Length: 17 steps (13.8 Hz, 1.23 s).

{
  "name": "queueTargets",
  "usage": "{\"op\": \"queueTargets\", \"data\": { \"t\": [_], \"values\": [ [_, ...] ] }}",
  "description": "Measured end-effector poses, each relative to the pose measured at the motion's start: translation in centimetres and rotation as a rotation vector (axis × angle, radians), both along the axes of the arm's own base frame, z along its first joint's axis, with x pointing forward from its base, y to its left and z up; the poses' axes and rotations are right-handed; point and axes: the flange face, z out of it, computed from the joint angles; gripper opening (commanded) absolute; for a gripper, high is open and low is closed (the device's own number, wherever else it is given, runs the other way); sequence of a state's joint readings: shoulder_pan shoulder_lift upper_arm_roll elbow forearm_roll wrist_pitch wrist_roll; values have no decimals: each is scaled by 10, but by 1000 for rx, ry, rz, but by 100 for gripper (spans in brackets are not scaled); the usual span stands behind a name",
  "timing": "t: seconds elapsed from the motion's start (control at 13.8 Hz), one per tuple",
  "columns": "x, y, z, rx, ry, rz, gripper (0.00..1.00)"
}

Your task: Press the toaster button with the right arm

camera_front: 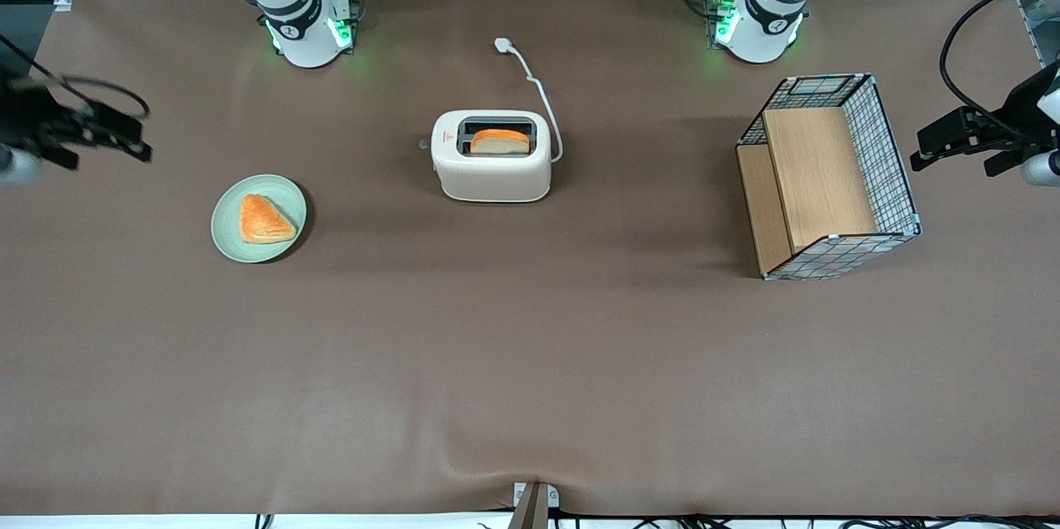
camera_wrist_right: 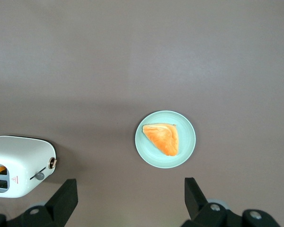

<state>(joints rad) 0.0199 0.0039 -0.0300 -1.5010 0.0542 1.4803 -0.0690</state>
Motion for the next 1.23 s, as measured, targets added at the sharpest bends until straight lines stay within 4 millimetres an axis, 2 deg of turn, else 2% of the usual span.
{"op": "queueTargets", "data": {
  "t": [0.22, 0.44, 0.73, 0.94, 1.23],
  "values": [
    [-15, -6, -5, 0, -40, -25, 100],
    [-11, -11, -7, -24, -61, -52, 100],
    [-11, -13, 0, -37, -82, -79, 100],
    [-11, -13, 13, -36, -108, -82, 100],
    [-11, -13, 16, -36, -113, -82, 100]
  ]
}}
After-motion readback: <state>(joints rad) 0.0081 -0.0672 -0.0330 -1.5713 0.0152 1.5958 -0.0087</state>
